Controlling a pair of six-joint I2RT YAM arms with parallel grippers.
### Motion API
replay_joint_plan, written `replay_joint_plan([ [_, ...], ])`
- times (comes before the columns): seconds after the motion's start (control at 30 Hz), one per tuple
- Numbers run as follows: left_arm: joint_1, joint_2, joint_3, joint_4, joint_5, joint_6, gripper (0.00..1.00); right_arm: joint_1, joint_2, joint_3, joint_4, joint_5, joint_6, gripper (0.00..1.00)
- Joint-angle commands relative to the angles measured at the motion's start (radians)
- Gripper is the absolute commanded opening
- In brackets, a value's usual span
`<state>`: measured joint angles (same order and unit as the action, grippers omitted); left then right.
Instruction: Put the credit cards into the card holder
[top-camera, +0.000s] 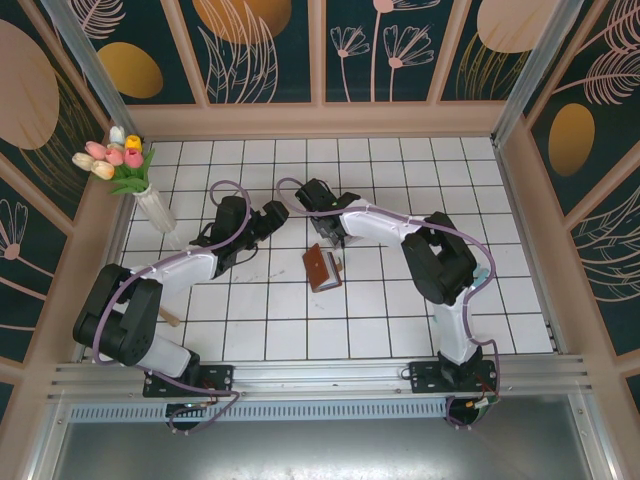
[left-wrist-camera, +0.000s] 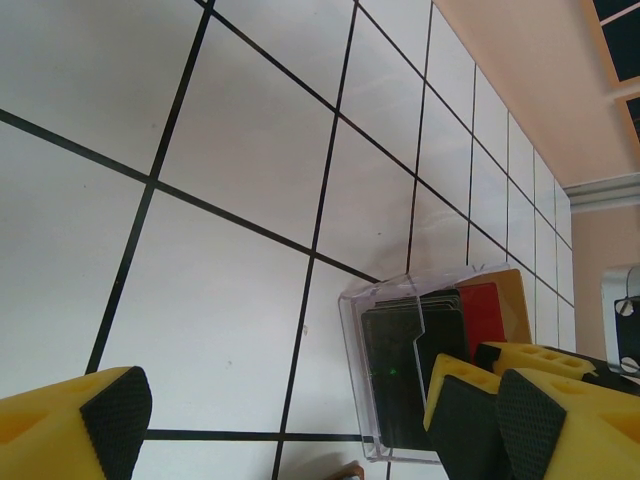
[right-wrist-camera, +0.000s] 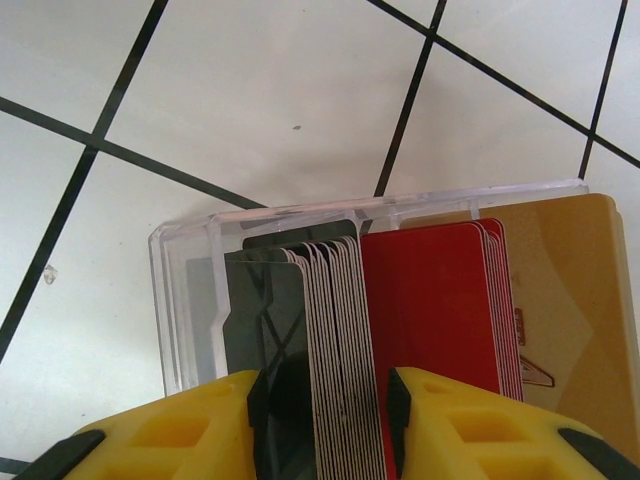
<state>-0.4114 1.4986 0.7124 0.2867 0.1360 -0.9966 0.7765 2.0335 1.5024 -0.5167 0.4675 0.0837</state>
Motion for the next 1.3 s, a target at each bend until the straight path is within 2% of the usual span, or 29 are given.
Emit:
replay_joint_plan([
  [0.0, 0.005, 0.014, 0.001, 0.007, 0.022, 0.01, 0.91, 0.002, -0.057, -0.019, -0.022, 0.04, -0.001, 0.39],
  [0.33, 0.005, 0.021, 0.001, 0.012, 0.03, 0.009, 0.92, 0.003, -0.069, -0.028, -0.022, 0.049, -0.002, 0.38],
  [0.77, 0.005, 0.036, 0.008, 0.012, 0.041, 0.012, 0.92, 0.003, -0.075, -0.022, -0.023, 0.035, 0.002, 0.26],
  [0.97, 0.005, 0.037, 0.002, 0.012, 0.04, 0.012, 0.92, 0.003, -0.09, -0.02, -0.028, 0.034, -0.003, 0.15],
  [1.13, 0.006, 0.038, 0.006, 0.013, 0.042, 0.012, 0.93, 0.003, -0.097, -0.007, -0.046, 0.032, 0.002, 0.14],
  [1.27, 0.005, 0.046, 0.012, 0.013, 0.049, 0.012, 0.93, 0.002, -0.102, 0.007, -0.06, -0.004, 0.002, 0.1],
])
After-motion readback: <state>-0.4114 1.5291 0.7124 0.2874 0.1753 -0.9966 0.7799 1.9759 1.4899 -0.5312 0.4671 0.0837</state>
